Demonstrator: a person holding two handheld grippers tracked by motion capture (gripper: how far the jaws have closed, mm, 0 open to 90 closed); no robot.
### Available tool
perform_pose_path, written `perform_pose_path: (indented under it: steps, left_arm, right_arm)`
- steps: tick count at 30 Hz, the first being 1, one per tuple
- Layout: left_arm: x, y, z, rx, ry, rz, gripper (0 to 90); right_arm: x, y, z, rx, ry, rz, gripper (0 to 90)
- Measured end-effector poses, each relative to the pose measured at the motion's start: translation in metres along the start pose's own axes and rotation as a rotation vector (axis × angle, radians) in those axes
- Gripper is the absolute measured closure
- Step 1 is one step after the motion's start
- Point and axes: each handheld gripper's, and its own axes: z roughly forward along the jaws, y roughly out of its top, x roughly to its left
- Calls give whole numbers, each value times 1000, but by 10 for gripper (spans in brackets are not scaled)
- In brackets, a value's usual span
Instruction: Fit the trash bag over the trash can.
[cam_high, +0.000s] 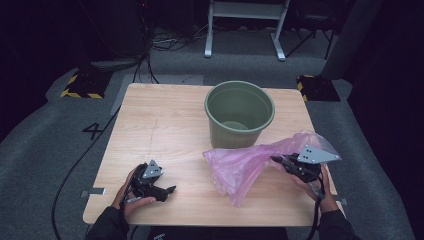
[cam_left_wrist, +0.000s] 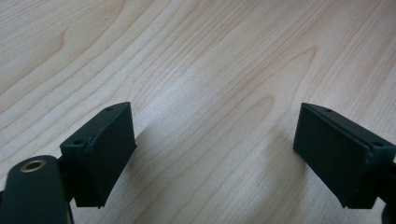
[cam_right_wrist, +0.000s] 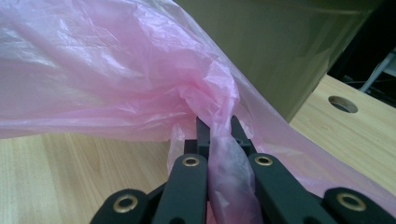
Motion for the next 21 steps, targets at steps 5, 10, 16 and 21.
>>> perform_pose_path:
  steps: [5,10,16,21]
  left_arm:
    - [3,3,3,3,-1,7,101]
    - [3,4,4,6,-2,11,94]
    - [4,5,5,7,-5,14,91]
    - [3,5,5,4,-6,11,91]
  right_arm:
    - [6,4,-9,-38,8,-15,894]
    - [13,12,-14,-72,2,-21,895]
    - [15,20,-19,-117,-12,-14,894]
    - [21,29,-18,-140,-7,-32,895]
